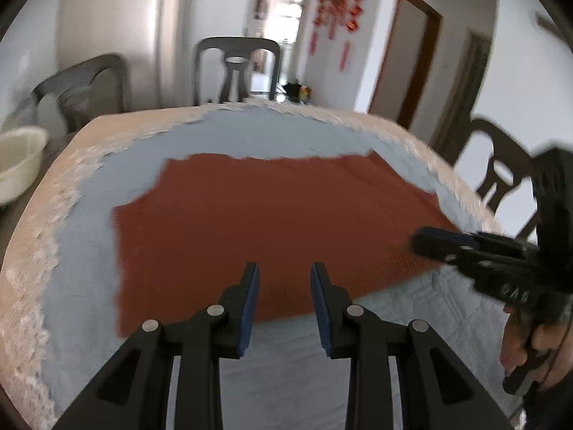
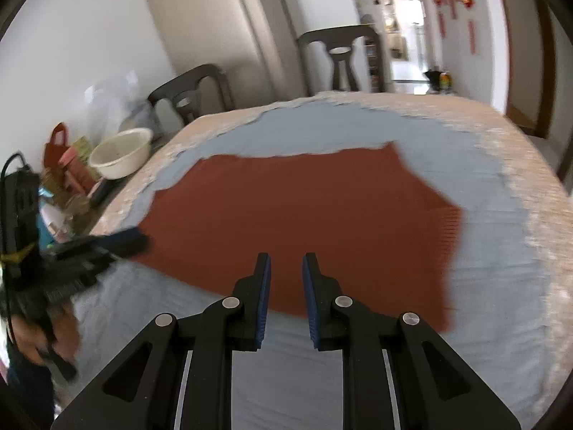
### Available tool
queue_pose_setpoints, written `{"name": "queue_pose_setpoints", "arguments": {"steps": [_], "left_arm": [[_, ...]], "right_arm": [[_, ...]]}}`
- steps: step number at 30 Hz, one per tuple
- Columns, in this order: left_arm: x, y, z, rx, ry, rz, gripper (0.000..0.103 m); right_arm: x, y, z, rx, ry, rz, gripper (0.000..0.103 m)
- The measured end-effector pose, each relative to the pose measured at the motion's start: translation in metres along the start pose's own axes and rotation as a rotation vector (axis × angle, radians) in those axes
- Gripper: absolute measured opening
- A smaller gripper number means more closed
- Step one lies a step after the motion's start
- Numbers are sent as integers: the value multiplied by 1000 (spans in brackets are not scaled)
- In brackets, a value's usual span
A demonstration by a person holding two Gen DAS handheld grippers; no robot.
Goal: Fold small clothes
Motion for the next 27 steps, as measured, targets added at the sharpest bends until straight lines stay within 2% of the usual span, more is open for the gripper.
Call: {"name": "queue_pose_setpoints", "arguments": {"steps": [2,3,4,8,11,13,15,16,20,23,25,27], "left_arm": [[-2,-6,-26,32,75,-17,32],[-4,-7,-35,54,89,-16,33],[-4,-8,-33,57,74,-21,33],[-5,0,-16,29,46,-1,33],[-12,17,-7,97,8,23,33],[-17,39,-10,139,32,83,33],[-21,59,-6,62,33,156,33],[-22,63,-2,59,28,173,33],[-26,65,18,147,-26,152,33],[-33,74,9,195,13,169,33],[-36,77,5,174,30,179,33],[-36,73,4,190,35,171,33]], "right_arm": [[-1,3,-26,-26,86,26,18],[-4,2,-33,-37,102,27,18],[-6,1,-30,-25,72,33,18],[-14,-8,-13,-16,47,18,18],[-21,-21,-1,-88,14,13,19],[-26,-39,3,-133,12,-23,19],[-27,-56,5,-49,13,-92,18],[-25,-58,8,-46,13,-100,18],[-23,-55,24,-76,-38,-86,19],[-25,-71,14,-140,-22,-133,19],[-27,-82,12,-97,-27,-169,19],[-27,-82,12,-109,-22,-166,18]]}}
Point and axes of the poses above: each gripper's, at about its wrist camera, not at the fingertips, and z roughly against the way its jaws point, y to its left, x to its top, the point moved 2 cm from there along -z, roughly the way its jaws point, and after that the axes turned 11 degrees about y, right-handed, at the moved point
